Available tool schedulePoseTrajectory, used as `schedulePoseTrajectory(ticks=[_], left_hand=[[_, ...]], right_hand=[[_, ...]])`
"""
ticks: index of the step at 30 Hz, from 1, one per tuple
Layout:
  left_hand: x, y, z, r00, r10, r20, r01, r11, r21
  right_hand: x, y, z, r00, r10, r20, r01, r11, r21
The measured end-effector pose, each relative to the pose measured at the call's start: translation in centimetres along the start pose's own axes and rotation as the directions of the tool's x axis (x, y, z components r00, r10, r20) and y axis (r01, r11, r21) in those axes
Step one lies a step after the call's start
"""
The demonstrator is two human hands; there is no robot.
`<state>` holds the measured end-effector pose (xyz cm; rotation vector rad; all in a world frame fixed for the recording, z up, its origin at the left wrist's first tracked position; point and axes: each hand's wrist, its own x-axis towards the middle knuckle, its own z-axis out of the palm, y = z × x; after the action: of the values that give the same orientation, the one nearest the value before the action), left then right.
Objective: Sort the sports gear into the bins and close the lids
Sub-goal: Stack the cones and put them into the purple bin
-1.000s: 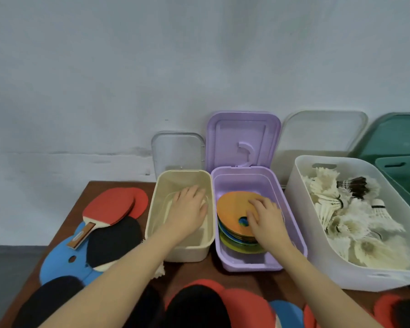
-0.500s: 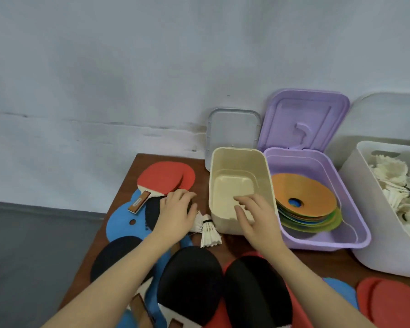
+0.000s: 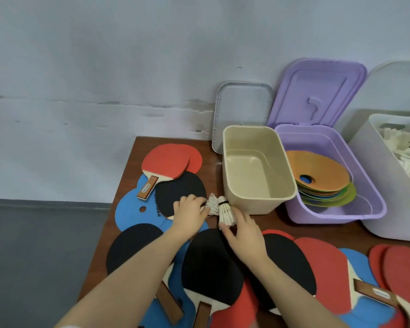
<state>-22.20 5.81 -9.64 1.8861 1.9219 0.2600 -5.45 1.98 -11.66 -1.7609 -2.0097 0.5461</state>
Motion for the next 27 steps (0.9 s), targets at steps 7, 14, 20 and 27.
schedulePoseTrajectory(ticks=[7,14,20,27], left_hand=[[0.9,0.3,0.2,0.99,0.027,-0.139,-0.05,0.985,-0.168],[-1.0,-0.5,-0.8,0.972,0.017,-0.235,-0.101,0.931,-0.35],[-3.2,-1.0,-3.3,0.942,0.026,-0.333,-0.177,0.885,-0.431],[-6.0,2.7,-5.8,0.85,0.04,-0.526,-0.263,0.897,-0.356]], right_hand=[[0.3,-0.7,-0.1,0.997,0.051,-0.055,-0.041,0.984,0.175],[-1.4,-0.3,-1.9,0.989,-0.012,-0.15,0.044,0.977,0.209],[-2.7,-1.2,-3.5,0.986,-0.059,-0.159,0.098,0.963,0.252],[-2.8,-0.5,-8.3,0.942,-0.236,-0.239,0.296,0.918,0.262]])
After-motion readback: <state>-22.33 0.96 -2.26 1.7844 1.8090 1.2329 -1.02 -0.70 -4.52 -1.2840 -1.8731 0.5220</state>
